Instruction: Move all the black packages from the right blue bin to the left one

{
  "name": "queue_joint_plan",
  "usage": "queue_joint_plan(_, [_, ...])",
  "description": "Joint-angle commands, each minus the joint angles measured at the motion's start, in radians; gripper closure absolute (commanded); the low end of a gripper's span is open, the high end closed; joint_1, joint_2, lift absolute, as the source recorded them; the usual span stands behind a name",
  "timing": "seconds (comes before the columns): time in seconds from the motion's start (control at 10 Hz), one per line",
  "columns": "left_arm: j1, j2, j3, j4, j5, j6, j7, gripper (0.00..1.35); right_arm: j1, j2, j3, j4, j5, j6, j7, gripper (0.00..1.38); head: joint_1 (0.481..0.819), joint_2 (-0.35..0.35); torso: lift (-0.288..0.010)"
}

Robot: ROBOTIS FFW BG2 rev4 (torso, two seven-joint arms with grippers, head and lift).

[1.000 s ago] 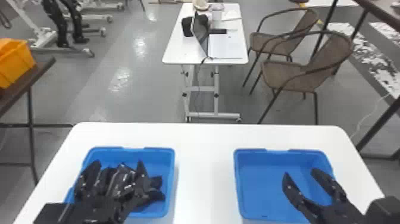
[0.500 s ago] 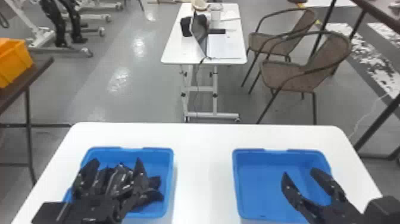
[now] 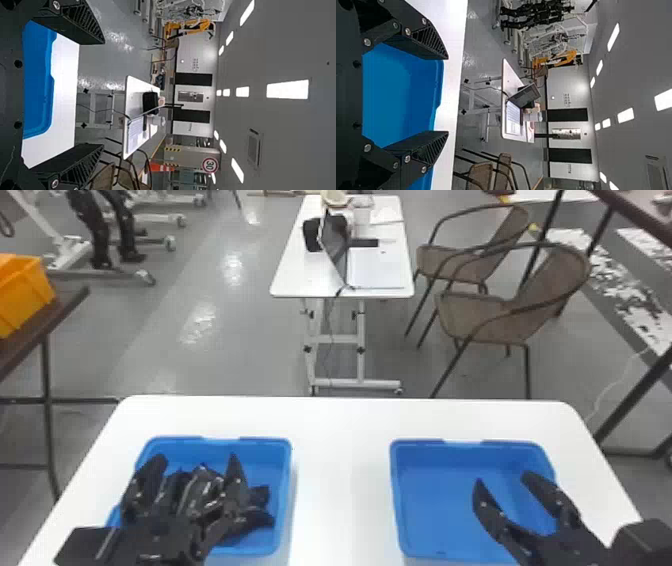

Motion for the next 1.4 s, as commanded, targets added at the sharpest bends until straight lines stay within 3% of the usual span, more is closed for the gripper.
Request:
queue_joint_plan(0.0, [0.0, 0.001, 0.0, 0.0, 0.001, -0.001, 0.0, 0.09, 0.001, 0.004, 0.0, -0.003, 0.005, 0.0, 0.0, 0.38, 0.695, 0.032, -0.042])
queue_joint_plan(1.3, [-0.009, 0.001, 0.0, 0.002, -0.018, -0.015, 0.0, 0.09, 0.002, 0.004, 0.002, -0.017, 0.042, -0.005, -0.003, 0.38, 0.695, 0.03, -0.042])
